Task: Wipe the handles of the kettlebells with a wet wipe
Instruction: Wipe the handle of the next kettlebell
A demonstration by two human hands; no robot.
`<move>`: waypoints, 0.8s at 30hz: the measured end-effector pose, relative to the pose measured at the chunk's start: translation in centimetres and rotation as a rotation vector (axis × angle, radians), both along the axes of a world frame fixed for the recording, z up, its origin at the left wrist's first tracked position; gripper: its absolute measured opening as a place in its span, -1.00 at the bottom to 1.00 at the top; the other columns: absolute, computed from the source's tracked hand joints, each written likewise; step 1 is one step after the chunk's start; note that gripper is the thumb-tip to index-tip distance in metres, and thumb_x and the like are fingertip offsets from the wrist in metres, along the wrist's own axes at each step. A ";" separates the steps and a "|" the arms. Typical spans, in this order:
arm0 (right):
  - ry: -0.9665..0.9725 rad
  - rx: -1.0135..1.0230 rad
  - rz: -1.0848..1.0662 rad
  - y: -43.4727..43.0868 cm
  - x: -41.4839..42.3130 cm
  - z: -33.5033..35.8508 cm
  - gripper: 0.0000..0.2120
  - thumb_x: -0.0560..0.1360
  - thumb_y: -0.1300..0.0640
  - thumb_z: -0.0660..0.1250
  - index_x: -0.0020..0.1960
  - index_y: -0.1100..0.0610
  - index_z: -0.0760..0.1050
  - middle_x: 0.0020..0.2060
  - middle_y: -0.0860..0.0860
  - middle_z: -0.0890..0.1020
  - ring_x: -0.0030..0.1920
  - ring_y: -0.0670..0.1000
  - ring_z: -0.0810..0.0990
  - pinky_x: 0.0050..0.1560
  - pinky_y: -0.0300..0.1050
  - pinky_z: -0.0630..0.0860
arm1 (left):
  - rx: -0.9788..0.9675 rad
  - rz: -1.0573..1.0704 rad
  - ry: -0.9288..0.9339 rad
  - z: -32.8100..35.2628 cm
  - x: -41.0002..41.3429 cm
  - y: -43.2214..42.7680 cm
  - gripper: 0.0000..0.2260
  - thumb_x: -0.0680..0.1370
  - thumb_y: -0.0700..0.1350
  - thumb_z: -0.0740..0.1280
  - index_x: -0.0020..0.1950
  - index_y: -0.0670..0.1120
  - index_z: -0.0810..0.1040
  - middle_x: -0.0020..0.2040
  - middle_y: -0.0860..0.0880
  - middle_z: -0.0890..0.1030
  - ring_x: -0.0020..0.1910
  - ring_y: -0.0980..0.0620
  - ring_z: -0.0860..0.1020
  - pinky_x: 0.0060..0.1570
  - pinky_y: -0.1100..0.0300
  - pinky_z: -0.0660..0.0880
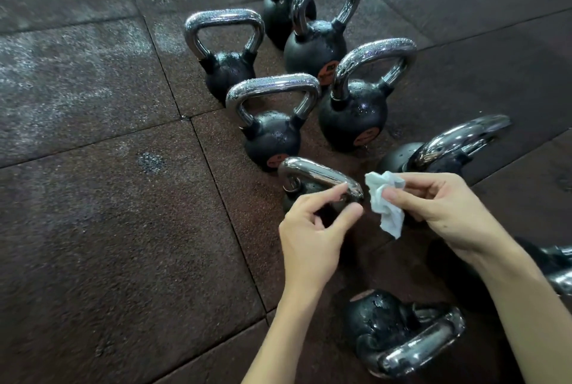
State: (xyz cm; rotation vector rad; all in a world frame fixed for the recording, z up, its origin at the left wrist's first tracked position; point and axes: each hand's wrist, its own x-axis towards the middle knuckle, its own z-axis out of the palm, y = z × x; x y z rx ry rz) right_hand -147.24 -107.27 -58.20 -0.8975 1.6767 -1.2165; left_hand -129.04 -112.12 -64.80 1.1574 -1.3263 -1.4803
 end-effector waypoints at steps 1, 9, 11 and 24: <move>0.010 -0.025 -0.070 0.0 -0.2 -0.1 -0.80 0.49 0.31 0.45 0.10 0.20 0.69 -0.24 -0.02 0.76 -0.36 -0.23 0.62 -0.36 -0.48 0.42 | 0.148 0.061 0.006 -0.5 0.0 -0.6 -0.78 0.48 0.03 0.57 0.11 0.11 0.75 -0.02 0.18 0.74 -0.26 0.27 0.56 -0.05 0.29 0.54; 0.050 -0.092 -0.190 -0.5 -0.3 -0.1 -0.67 0.34 0.07 0.56 0.08 0.11 0.72 -0.07 0.06 0.78 -0.05 -0.06 0.74 -0.01 -0.29 0.62 | 0.459 0.189 0.150 0.3 -2.2 -4.4 -0.69 0.50 0.04 0.55 0.16 -0.10 0.71 -0.01 0.07 0.76 -0.22 0.30 0.62 0.04 0.28 0.62; 0.058 -0.084 -0.200 -0.9 -0.2 0.0 -0.65 0.33 0.05 0.57 0.09 0.11 0.71 -0.06 0.06 0.78 -0.02 -0.03 0.74 0.10 -0.20 0.63 | 0.444 0.228 0.163 0.5 -2.7 -3.9 -0.77 0.50 0.03 0.55 0.07 -0.06 0.71 -0.09 0.11 0.76 -0.12 0.24 0.68 0.16 0.15 0.61; 0.086 0.033 0.023 -3.8 3.2 0.1 -0.69 0.34 0.03 0.58 0.03 0.10 0.69 -0.14 0.09 0.78 -0.06 0.09 0.76 0.09 -0.03 0.60 | 0.572 0.555 0.406 -0.6 3.1 -0.5 -0.49 0.48 -0.20 0.56 0.42 -0.16 0.54 -0.12 0.08 0.76 0.04 0.14 0.70 0.20 0.16 0.60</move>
